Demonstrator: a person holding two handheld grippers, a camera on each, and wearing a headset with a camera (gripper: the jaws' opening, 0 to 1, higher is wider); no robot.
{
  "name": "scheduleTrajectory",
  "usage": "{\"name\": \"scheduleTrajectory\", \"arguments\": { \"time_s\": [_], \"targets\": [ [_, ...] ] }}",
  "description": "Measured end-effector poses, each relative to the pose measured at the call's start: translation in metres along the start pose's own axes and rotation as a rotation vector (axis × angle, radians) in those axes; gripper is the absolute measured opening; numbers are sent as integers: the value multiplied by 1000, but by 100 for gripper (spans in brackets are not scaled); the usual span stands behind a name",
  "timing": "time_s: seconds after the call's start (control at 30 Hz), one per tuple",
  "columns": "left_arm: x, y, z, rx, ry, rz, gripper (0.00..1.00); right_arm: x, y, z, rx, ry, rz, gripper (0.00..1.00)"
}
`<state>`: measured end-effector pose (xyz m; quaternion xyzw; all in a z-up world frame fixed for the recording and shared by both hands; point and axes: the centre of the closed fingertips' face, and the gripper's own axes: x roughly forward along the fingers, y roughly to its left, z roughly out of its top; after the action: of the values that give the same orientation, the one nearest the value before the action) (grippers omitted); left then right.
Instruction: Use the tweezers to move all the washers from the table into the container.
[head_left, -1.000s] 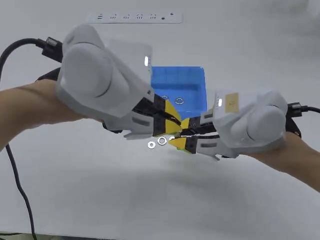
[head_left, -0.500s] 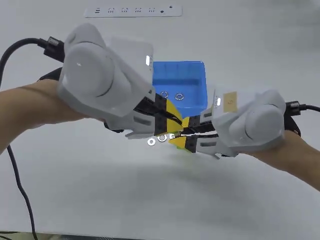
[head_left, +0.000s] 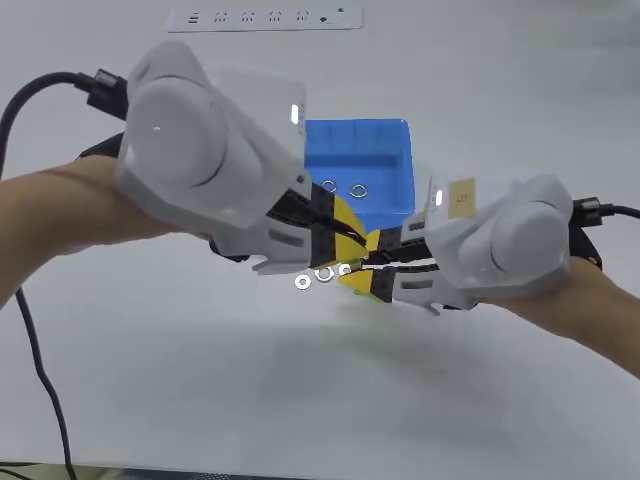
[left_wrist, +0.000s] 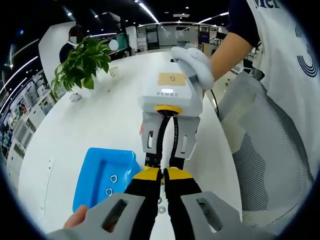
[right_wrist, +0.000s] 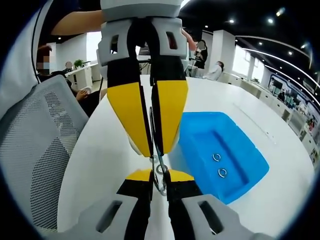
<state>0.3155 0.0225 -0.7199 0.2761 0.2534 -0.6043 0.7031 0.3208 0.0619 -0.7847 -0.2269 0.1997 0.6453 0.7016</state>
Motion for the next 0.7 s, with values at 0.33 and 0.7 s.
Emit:
{"name": "scheduleTrajectory", "arguments": {
  "time_s": [0.33, 0.7],
  "targets": [
    [8, 6, 2, -12, -2, -2, 7, -1, -3, -4, 37, 4, -5, 11],
    [7, 3, -2, -13, 15, -15, 7, 1, 0, -4, 42, 21, 12, 10]
  ]
}}
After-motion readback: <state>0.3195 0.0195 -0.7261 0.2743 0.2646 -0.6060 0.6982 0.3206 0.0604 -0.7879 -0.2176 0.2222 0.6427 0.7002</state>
